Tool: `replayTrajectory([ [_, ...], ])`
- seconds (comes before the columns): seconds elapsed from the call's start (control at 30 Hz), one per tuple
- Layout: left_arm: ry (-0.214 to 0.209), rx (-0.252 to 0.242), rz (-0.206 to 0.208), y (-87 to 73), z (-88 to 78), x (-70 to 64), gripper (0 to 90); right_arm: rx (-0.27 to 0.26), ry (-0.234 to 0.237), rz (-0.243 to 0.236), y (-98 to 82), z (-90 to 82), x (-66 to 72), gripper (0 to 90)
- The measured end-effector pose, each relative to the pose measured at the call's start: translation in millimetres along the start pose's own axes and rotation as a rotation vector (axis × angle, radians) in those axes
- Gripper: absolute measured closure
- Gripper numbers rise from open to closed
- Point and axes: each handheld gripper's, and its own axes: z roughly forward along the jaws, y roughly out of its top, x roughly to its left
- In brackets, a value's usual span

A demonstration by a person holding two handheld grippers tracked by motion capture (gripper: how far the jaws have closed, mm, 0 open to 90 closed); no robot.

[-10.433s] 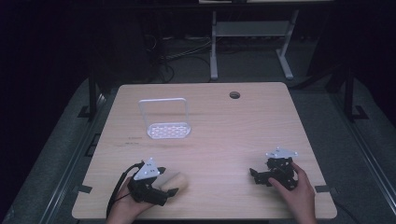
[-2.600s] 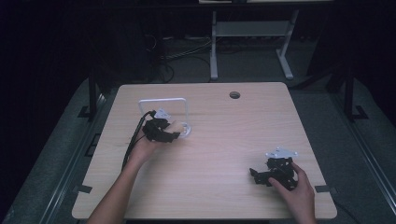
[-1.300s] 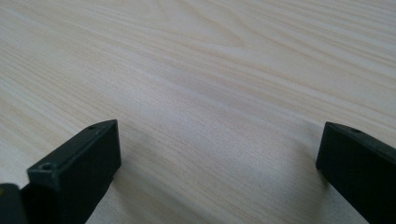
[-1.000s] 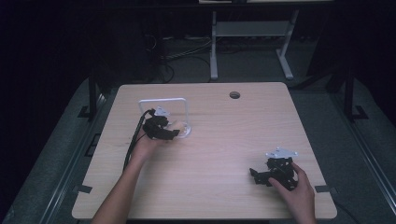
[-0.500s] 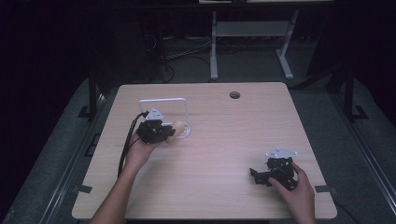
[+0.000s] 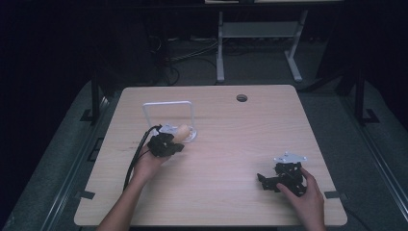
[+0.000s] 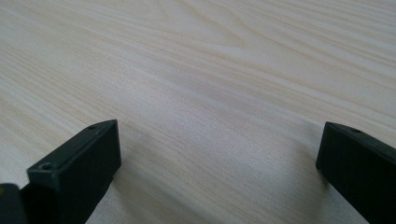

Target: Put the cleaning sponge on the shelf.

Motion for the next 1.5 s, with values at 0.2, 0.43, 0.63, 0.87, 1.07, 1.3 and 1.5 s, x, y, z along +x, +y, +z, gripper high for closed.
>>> replayTrajectory([
  [0.2, 0.001, 0.02, -0.011, -3.7, 10.5, 0.8, 88.7, 0.0, 0.0, 0.0, 0.0, 0.0, 0.0, 0.0],
  [0.43, 0.029, 0.019, -0.033, -7.6, 10.9, 8.5, 86.9, 0.0, 0.0, 0.0, 0.0, 0.0, 0.0, 0.0],
  [0.63, 0.043, 0.018, -0.043, -9.9, 8.2, 14.6, 86.9, 0.0, 0.0, 0.0, 0.0, 0.0, 0.0, 0.0],
  [0.87, 0.074, 0.012, -0.056, -11.9, 2.7, 20.5, 86.6, 0.0, 0.0, 0.0, 0.0, 0.0, 0.0, 0.0],
  [1.07, 0.102, 0.011, -0.073, -15.6, -1.4, 27.2, 86.5, 0.0, 0.0, 0.0, 0.0, 0.0, 0.0, 0.0],
  [1.3, 0.128, 0.0, -0.098, -20.2, -7.4, 36.4, 86.6, 0.0, 0.0, 0.0, 0.0, 0.0, 0.0, 0.0],
  [1.5, 0.15, -0.006, -0.128, -23.6, -9.6, 43.6, 86.7, 0.0, 0.0, 0.0, 0.0, 0.0, 0.0, 0.0],
])
